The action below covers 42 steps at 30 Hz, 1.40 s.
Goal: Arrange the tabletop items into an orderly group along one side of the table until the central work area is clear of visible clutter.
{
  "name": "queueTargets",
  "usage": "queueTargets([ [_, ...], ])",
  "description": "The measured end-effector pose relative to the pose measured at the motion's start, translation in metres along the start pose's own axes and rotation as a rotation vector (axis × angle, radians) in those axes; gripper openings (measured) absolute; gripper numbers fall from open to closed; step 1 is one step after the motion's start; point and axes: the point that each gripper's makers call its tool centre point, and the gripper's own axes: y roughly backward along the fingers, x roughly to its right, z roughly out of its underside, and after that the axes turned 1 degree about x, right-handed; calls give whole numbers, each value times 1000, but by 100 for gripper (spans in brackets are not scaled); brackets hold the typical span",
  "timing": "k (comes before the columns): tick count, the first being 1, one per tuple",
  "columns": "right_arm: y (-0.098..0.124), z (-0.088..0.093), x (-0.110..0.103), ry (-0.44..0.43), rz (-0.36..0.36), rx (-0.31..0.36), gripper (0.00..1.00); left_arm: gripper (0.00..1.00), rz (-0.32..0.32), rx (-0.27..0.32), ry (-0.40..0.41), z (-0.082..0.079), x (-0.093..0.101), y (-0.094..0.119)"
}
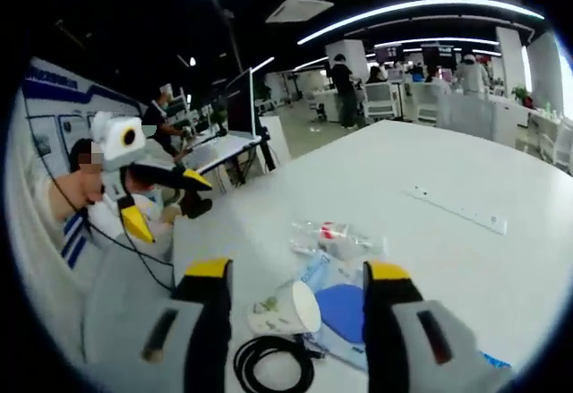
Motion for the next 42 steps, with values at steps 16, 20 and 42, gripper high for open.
queueTargets([
  [16, -39, 39, -10, 80, -176, -214, 50, 74, -29, -9, 53, 22, -13, 8],
  [20, -45, 49, -17, 90, -242, -263, 45, 74, -37, -9, 61, 25, -16, 9],
  [42, -65, 87, -18, 48, -390, -431, 22, 70, -49, -14, 81, 39, -24, 5],
])
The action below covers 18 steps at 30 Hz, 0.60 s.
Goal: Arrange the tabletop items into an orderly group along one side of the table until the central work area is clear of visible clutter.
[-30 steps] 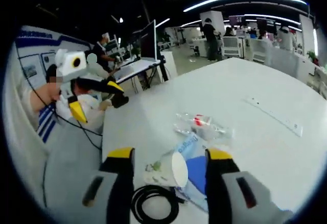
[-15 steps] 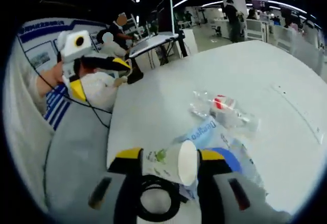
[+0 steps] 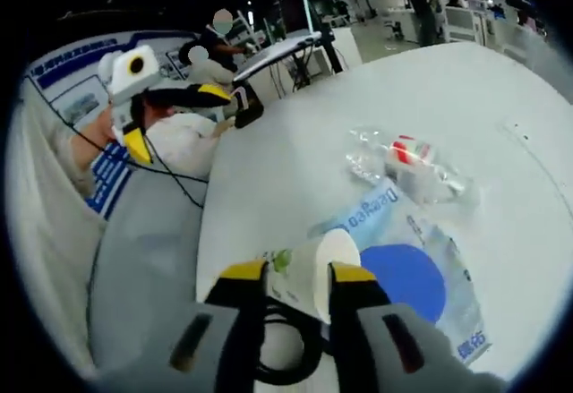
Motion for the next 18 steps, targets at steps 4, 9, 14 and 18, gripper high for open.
queueTargets([
  [4, -2, 2, 0, -9, -14, -11, 22, 69, 0, 2, 5, 1, -1, -1],
  [9, -5, 3, 1, -16, -28, -17, 18, 69, -1, 2, 6, 1, -3, -2],
  [14, -6, 3, -1, -8, -39, -20, 11, 68, 2, -2, 6, 3, -3, -3],
  [18, -6, 2, -3, -1, -45, -22, 10, 68, 5, -3, 7, 3, -1, -5],
])
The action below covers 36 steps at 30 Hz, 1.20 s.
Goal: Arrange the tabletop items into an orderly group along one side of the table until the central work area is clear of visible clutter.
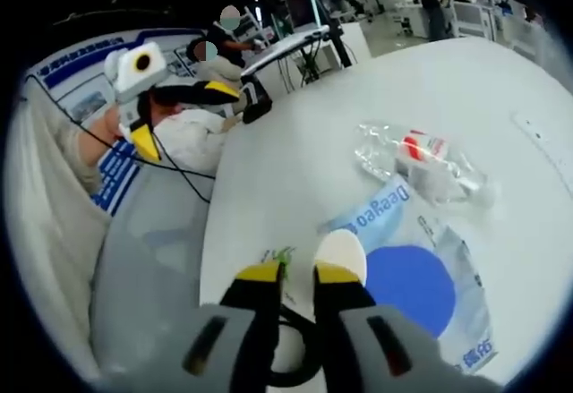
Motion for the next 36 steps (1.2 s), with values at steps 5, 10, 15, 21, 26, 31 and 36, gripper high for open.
queueTargets([
  [5, -1, -1, -8, 11, -27, -7, 7, 67, 8, -3, -1, 1, 2, -1],
  [10, -3, 0, -19, -5, -71, -19, 4, 67, 14, -3, 1, 2, 5, -1],
  [15, -6, 3, -28, 32, -94, -42, 0, 66, 19, -1, 3, 4, 6, 0],
  [21, -4, 3, -38, 24, -110, -31, 0, 66, 17, 3, 3, 3, 7, 1],
  [26, -1, -5, -49, 75, -89, -9, 0, 66, 18, 1, 1, 4, 9, 1],
  [31, -1, -11, -55, 141, -37, 4, 0, 65, 23, 3, -3, 4, 11, -1],
  [36, -1, -13, -58, 203, 14, -1, 0, 65, 28, 1, -4, 5, 13, -2],
])
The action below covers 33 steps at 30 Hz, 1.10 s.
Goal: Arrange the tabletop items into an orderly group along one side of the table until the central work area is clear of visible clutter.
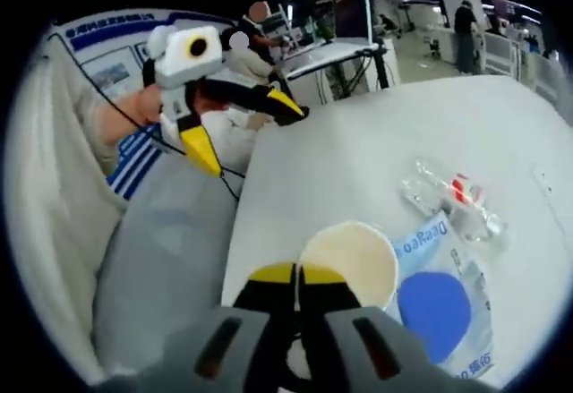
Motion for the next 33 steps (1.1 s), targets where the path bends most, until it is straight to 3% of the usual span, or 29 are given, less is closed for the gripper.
queueTargets([
  [7, -6, 2, -6, 184, 60, -107, 0, 65, 3, 1, 4, 2, 1, -1],
  [10, -12, 8, -9, 272, 72, -190, 0, 64, 3, 3, 4, 3, 1, -1],
  [14, -20, 11, -12, 403, 78, -267, 0, 64, 0, 4, 9, 4, 0, 0],
  [21, -34, 14, -20, 553, 49, -355, 0, 64, -5, -1, 15, 8, -3, 1],
  [33, -50, 18, -25, 643, 1, -421, 0, 64, -7, -1, 19, 11, -5, 3],
])
